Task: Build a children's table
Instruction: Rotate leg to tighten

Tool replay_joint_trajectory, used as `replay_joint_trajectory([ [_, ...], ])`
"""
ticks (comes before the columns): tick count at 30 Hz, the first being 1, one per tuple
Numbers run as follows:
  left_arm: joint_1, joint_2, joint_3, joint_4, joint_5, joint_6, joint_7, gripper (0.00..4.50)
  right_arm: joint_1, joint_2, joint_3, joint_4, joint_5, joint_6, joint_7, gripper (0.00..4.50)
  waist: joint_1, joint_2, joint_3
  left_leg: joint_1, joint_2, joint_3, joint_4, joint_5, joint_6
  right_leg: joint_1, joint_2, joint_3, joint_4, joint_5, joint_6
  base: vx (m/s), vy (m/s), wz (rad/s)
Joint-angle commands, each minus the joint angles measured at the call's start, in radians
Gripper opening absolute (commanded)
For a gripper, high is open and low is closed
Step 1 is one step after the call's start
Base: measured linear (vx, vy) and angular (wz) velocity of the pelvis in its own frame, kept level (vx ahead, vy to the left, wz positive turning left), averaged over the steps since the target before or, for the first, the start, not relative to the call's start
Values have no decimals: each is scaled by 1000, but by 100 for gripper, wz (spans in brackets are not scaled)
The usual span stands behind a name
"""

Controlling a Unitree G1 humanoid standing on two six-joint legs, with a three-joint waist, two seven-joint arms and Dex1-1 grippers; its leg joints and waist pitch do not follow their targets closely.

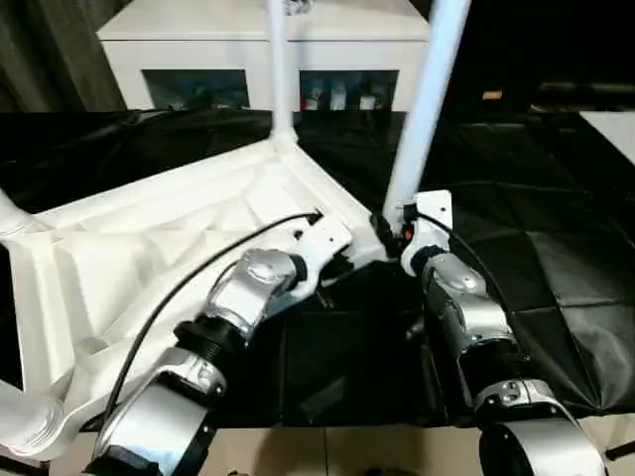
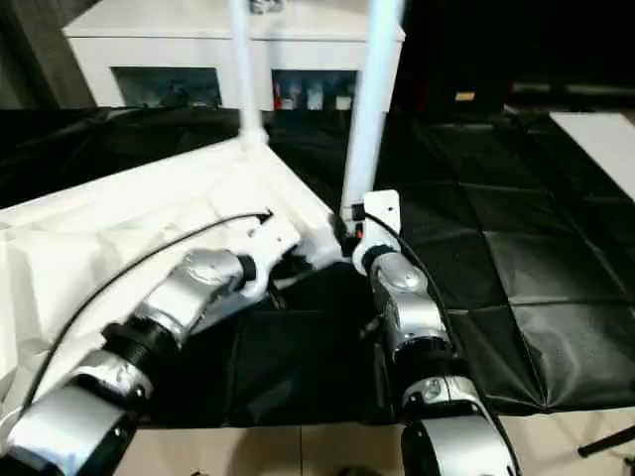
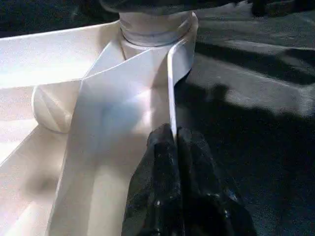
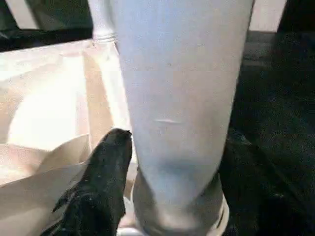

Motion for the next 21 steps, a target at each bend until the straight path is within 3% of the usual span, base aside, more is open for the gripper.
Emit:
replay_joint_trajectory([
  [1, -18, 7, -3, 31, 23, -33, 18, 0, 33, -27, 35, -82, 30, 11, 100, 289, 4, 7, -77, -5, 4, 11, -63, -119, 105, 73, -40, 40, -45, -105, -257, 0, 0, 0],
  [5, -26, 8, -10, 64, 32, -67, 15, 0, 109, -107, 60, -195, 69, 62, 268, 289, 7, 6, -72, -7, 5, 13, -66, -163, 124, 77, -41, 39, -56, -181, -241, 0, 0, 0],
  [7, -45, 5, -19, 118, 47, -135, 17, 0, 213, -218, 94, -309, 82, 86, 430, 289, 12, 6, -66, 1, 4, 13, -68, -224, 117, 75, -36, 36, -77, -288, -190, 0, 0, 0],
  [8, -58, -1, -24, 146, 53, -180, 15, 0, 267, -276, 113, -358, 87, 94, 504, 289, 12, 5, -64, 3, 6, 15, -69, -238, 118, 70, -37, 38, -80, -304, -187, 0, 0, 0],
  [9, -65, -11, -26, 160, 53, -220, 9, 0, 299, -306, 118, -380, 89, 98, 535, 289, 10, 12, -63, -3, 4, 12, -72, -255, 114, 76, -38, 36, -83, -346, -170, 0, 0, 0],
  [11, -69, -21, -27, 166, 51, -252, 2, 0, 321, -326, 120, -393, 90, 101, 551, 289, 8, 1, -65, -5, 1, 11, -70, -258, 112, 74, -37, 34, -87, -380, -159, 0, 0, 0],
  [12, -74, -38, -19, 168, 42, -267, 13, 0, 335, -336, 119, -404, 93, 109, 558, 289, 6, 1, -64, -11, -2, 11, -69, -247, 113, 76, -39, 32, -88, -402, -152, 0, 0, 0],
  [13, -82, -61, -10, 169, 34, -290, 31, 0, 346, -341, 115, -413, 97, 118, 552, 289, 6, 5, -62, -6, -2, 13, -66, -250, 116, 68, -37, 30, -96, -433, -143, 0, 0, 0],
  [15, -89, -79, 10, 174, 17, -306, 42, 0, 346, -334, 114, -419, 85, 120, 531, 289, 5, 2, -63, -5, -4, 13, -65, -246, 117, 66, -37, 28, -98, -460, -136, 0, 0, 0],
  [16, -92, -84, 20, 171, 4, -300, 30, 44, 342, -327, 115, -422, 81, 119, 521, 301, 10, 3, -62, -3, -3, 14, -64, -229, 120, 61, -39, 28, -101, -491, -123, 0, 0, 0],
  [17, -94, -87, 37, 165, -13, -292, 25, 55, 335, -314, 113, -425, 88, 126, 512, 301, 12, 1, -63, 0, -2, 15, -63, -226, 122, 57, -39, 29, -103, -492, -124, 0, 0, 0],
  [18, -97, -88, 44, 169, -19, -295, 22, 55, 334, -312, 113, -432, 94, 132, 511, 301, 14, 5, -66, -5, -2, 13, -63, -209, 125, 62, -41, 29, -97, -466, -138, 0, 0, 0],
  [20, -89, -77, 65, 146, -43, -269, 4, 79, 329, -297, 124, -450, 103, 144, 515, 301, 19, -4, -67, -7, 9, 12, -67, -200, 131, 61, -40, 32, -86, -379, -169, 0, 0, 0],
  [21, -89, -77, 65, 146, -43, -269, 4, 94, 329, -297, 124, -450, 103, 144, 515, 301, 20, -1, -67, -12, 9, 9, -68, -198, 131, 65, -40, 32, -78, -364, -174, 0, 0, 0],
])
